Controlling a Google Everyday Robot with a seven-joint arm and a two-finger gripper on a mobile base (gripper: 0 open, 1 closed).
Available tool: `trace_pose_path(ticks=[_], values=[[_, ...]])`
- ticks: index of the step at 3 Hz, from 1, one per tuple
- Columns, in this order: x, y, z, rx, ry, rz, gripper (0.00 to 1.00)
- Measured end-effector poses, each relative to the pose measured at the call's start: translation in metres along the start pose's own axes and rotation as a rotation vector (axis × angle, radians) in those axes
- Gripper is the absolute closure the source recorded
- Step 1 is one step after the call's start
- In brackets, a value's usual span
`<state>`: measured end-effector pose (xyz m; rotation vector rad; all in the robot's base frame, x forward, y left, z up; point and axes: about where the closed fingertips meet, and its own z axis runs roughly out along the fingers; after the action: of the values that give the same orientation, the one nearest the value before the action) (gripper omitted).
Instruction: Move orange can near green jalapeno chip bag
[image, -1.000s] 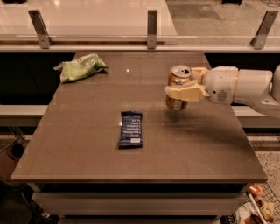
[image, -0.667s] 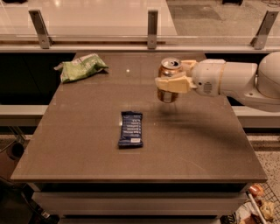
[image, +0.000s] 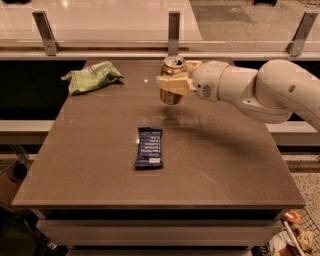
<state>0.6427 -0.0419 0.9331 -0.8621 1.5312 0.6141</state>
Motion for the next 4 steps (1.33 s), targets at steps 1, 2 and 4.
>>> trace_pose_path(ticks=[1, 2, 4], values=[[-0.007, -0.004, 0.039, 0.027, -0.005, -0.005, 1.00], [-0.014, 0.001, 0.079, 0.016, 0.017, -0.021, 1.00], [-0.019, 0.027, 0.123, -0.044, 0.036, -0.047, 1.00]])
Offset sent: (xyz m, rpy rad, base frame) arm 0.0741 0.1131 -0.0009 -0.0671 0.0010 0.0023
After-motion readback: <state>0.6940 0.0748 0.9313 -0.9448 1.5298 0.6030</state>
